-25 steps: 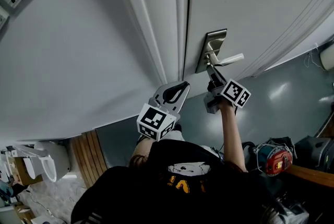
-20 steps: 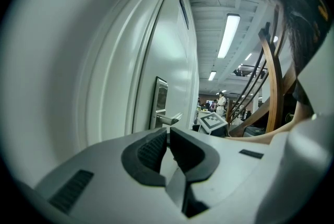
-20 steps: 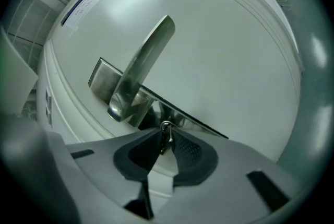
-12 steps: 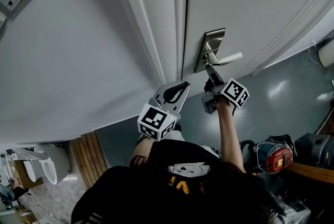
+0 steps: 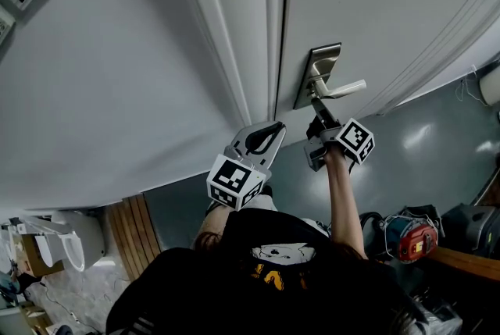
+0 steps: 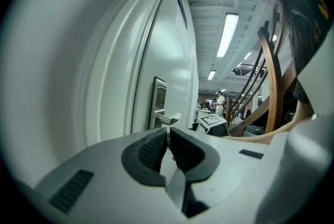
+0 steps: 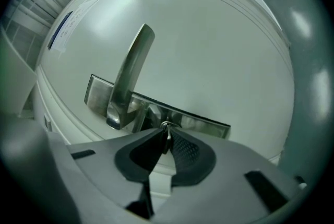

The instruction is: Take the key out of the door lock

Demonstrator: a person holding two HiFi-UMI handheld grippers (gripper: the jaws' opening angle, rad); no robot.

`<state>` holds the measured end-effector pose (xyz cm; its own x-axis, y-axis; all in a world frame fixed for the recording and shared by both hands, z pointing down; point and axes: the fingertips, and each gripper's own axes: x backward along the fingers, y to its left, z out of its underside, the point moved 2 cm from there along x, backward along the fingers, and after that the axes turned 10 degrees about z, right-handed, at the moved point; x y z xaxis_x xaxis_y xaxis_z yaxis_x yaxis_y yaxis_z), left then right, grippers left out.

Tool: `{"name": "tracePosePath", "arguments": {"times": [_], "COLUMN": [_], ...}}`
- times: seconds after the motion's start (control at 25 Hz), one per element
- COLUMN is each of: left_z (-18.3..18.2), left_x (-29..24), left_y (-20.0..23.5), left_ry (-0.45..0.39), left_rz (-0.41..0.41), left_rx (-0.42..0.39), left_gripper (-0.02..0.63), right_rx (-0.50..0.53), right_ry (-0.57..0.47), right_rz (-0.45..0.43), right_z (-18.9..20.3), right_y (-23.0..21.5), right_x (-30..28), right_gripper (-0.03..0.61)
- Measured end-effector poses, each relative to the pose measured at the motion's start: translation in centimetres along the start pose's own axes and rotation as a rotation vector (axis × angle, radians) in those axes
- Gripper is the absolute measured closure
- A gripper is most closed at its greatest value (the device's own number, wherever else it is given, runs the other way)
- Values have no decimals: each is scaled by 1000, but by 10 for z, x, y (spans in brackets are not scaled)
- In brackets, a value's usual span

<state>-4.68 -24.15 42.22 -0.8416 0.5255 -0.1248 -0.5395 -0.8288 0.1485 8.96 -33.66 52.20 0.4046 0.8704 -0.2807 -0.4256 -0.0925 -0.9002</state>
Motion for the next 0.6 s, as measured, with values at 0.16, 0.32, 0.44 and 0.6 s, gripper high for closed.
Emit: {"name": "tracePosePath", "arguments": {"times": [0.16, 0.32, 0.44, 0.6], "left_z": [0, 1, 2, 2], "left_x": [0, 2, 2, 1], "left_y": [-1, -1, -1, -2], "left_ry": [1, 6, 9, 12], "left_rz": [-8, -18, -22, -26], "left_rx": [1, 3, 2, 2], "left_gripper": [589, 589, 591, 590], "right_rx": [-35, -78, -111, -138], "right_ry": [3, 1, 1, 5], "right_rz": [0, -5, -9, -13], "right_z": [-1, -1, -1, 0], "right_y": [-1, -2, -2, -4], "right_x": [1, 0, 1, 1], "right_gripper": [546, 549, 552, 554]}}
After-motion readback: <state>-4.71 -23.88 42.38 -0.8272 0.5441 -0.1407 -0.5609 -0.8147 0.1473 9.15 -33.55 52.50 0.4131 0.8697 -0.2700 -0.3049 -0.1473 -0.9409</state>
